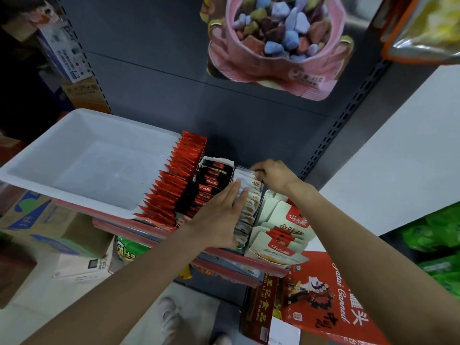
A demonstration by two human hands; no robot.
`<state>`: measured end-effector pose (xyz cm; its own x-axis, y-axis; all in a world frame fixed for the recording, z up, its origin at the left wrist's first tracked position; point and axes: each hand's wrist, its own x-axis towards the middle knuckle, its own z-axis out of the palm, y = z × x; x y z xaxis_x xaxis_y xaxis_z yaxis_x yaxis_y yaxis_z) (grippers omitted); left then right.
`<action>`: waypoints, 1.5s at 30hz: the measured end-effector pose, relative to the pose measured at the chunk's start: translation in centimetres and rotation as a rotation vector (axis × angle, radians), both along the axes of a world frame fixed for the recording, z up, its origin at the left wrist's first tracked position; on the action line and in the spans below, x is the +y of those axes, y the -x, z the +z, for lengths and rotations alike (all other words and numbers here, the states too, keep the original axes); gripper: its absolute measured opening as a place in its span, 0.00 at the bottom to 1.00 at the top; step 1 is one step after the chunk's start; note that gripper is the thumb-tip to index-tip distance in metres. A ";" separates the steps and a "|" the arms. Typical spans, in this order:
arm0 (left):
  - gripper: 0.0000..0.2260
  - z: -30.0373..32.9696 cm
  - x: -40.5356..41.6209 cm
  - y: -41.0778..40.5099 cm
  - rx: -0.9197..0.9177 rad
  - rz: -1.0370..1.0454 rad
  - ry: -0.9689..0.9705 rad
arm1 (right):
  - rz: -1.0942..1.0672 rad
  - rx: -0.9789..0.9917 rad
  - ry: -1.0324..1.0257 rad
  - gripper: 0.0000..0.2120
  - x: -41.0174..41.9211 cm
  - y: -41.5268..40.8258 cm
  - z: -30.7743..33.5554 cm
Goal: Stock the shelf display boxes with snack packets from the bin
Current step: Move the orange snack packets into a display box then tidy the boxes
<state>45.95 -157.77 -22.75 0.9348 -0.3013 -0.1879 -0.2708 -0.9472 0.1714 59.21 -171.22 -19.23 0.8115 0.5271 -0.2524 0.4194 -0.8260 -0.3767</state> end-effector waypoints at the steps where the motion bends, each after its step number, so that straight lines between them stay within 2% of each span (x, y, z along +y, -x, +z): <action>1: 0.54 0.0 0.1 0.2 0.044 -0.008 0.004 | 0.016 0.019 -0.003 0.15 0.0 0.2 0.1; 4: 0.56 0.7 0.9 0.6 0.240 -0.023 0.105 | 0.072 0.059 0.021 0.16 0.1 0.5 0.5; 6: 0.51 1.7 1.5 0.6 0.390 0.051 0.337 | 0.084 0.066 0.028 0.17 -0.2 0.6 0.7; 8: 0.41 2.7 1.8 0.0 0.385 0.192 0.598 | 0.011 0.036 -0.028 0.16 -0.9 0.7 0.9; 9: 0.36 3.0 1.8 -0.4 0.293 0.232 0.632 | -0.037 -0.008 -0.055 0.13 -1.3 0.7 1.1; 12: 0.26 2.8 1.7 -1.9 -0.006 0.181 0.439 | -0.077 -0.025 -0.027 0.02 -1.8 1.0 1.1; 15: 0.27 1.9 1.1 -2.8 -0.070 0.068 0.230 | -0.107 0.012 0.012 0.06 -1.5 1.3 0.5; 17: 0.29 1.5 0.9 -2.7 -0.077 0.057 0.180 | -0.151 -0.010 0.021 0.06 -1.1 1.3 0.1; 23: 0.25 1.4 1.7 -1.3 0.020 0.144 0.276 | -0.230 -0.118 0.042 0.05 -0.3 2.1 -1.2; 28: 0.24 1.2 0.7 -1.8 0.055 0.301 0.608 | -0.167 -0.222 -0.107 0.07 -1.8 2.8 -0.6; 30: 0.25 1.1 0.4 -1.9 0.058 0.372 0.721 | -0.152 -0.192 -0.111 0.07 -2.1 3.0 -0.5; 32: 0.25 0.9 0.0 -2.0 0.028 0.372 0.684 | -0.183 -0.083 -0.080 0.10 -1.9 2.8 -0.5; 34: 0.21 0.8 -0.1 -2.2 -0.089 0.384 0.605 | -0.194 -0.059 -0.020 0.09 -1.3 2.6 -0.2; 36: 0.16 0.8 0.1 -2.5 -0.175 0.385 0.529 | -0.177 -0.136 0.036 0.07 -1.0 2.7 0.1; 38: 0.14 0.7 0.5 -2.9 -0.172 0.305 0.432 | -0.146 -0.215 0.005 0.05 -1.1 3.0 0.0; 43: 0.13 0.9 1.1 -4.3 -0.169 0.146 0.225 | -0.058 -0.249 0.048 0.10 -0.7 3.3 0.0; 45: 0.09 1.1 1.3 -4.7 -0.223 0.097 0.192 | -0.031 -0.271 0.060 0.07 -0.5 3.4 0.2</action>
<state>50.64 -156.42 -21.65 0.9728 -0.2187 0.0771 -0.2318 -0.9266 0.2963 55.84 -171.72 -19.06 0.8691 0.4918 -0.0540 0.4725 -0.8574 -0.2043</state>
